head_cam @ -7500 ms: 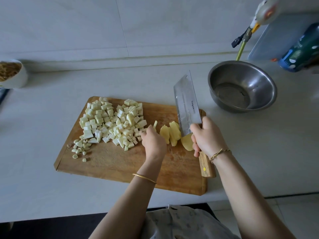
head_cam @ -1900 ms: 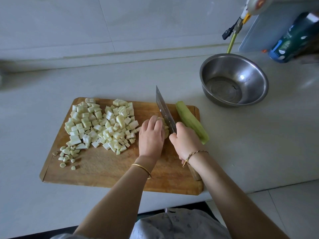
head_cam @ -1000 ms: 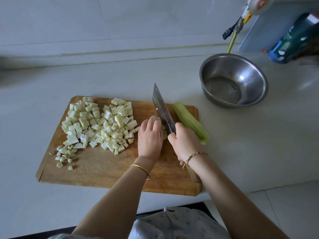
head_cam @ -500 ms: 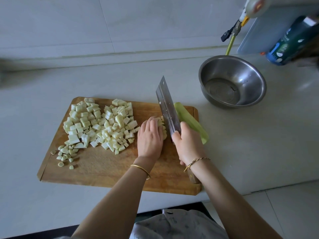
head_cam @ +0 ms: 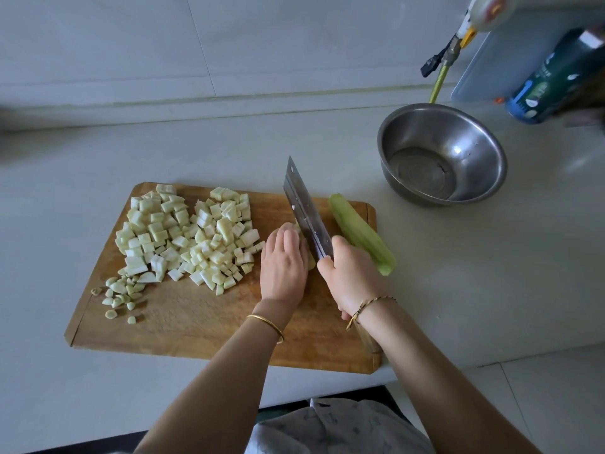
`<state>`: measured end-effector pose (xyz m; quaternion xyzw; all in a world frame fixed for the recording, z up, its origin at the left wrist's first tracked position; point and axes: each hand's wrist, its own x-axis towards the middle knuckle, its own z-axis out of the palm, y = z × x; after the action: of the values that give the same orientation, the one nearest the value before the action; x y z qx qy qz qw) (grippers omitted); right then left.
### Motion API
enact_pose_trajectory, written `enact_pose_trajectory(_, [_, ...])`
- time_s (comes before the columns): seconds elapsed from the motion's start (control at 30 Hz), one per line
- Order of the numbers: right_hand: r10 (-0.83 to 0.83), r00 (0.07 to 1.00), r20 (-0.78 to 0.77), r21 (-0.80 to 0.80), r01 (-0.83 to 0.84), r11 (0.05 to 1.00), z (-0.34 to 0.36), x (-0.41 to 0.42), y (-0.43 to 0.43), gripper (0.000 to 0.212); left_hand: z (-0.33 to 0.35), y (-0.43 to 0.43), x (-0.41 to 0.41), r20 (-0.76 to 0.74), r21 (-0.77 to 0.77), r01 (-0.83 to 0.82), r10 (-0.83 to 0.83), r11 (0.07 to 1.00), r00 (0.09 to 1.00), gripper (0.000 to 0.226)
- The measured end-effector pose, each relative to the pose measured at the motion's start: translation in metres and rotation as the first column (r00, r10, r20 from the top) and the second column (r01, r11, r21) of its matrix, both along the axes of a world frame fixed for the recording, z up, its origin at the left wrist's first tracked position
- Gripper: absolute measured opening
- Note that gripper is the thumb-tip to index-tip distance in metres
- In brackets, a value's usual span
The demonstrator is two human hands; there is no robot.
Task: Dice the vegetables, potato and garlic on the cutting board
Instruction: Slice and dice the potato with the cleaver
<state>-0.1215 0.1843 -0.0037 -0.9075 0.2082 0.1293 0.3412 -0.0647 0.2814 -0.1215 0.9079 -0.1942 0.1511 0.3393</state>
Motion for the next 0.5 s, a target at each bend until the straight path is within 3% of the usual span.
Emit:
enact_pose_trajectory(0.1, [0.012, 0.999, -0.038, 0.011, -0.012, 1.000, -0.006, 0.003, 0.001, 0.014, -0.002, 0.000, -0.002, 0.002, -0.001, 0.006, -0.006, 1.000, 1.000, 0.009])
enact_pose_trajectory(0.23, [-0.031, 0.999, -0.008, 0.020, 0.031, 0.999, -0.011, 0.004, 0.008, 0.027, -0.003, 0.000, -0.001, -0.030, -0.012, 0.007, -0.008, 1.000, 1.000, 0.012])
enact_pose_trajectory(0.3, [-0.056, 0.998, 0.004, 0.026, 0.056, 0.998, -0.014, 0.002, 0.009, 0.024, -0.002, 0.001, -0.002, -0.035, -0.007, 0.007, -0.007, 1.000, 0.999, 0.013])
enact_pose_trajectory(0.5, [-0.135, 0.991, 0.016, 0.084, 0.134, 0.987, -0.020, 0.001, 0.000, 0.015, 0.016, 0.004, -0.005, -0.159, 0.112, -0.004, 0.021, 0.994, 0.987, 0.033])
